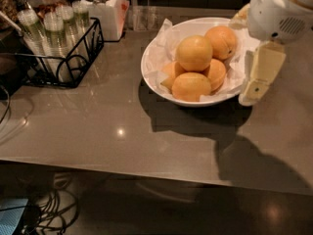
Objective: Pick orange from white bowl
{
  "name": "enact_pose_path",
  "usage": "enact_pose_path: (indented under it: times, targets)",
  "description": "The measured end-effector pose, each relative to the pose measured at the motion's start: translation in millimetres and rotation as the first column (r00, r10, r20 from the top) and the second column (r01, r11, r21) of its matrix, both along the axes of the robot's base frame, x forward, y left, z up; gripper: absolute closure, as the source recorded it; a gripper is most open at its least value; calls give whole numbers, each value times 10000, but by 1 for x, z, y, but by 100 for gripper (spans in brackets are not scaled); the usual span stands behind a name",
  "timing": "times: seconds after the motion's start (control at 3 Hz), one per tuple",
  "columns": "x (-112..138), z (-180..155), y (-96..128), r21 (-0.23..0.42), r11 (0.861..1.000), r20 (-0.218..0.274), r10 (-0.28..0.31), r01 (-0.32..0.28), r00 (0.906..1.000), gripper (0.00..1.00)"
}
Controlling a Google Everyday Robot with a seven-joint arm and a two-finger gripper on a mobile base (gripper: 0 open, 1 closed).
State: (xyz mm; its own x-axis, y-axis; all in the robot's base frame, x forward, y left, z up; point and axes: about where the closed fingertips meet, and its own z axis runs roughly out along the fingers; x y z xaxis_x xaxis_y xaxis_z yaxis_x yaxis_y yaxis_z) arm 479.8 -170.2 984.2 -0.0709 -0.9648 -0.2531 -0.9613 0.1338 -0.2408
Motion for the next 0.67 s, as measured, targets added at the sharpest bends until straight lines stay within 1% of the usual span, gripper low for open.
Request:
enact_pose_path:
  times: [0.33,0.67]
  targets:
    - [44,5,56,623,9859,-38,1555,-1550,9878,0]
    - [53,14,63,751,9842,308,1584,-1603,9869,0]
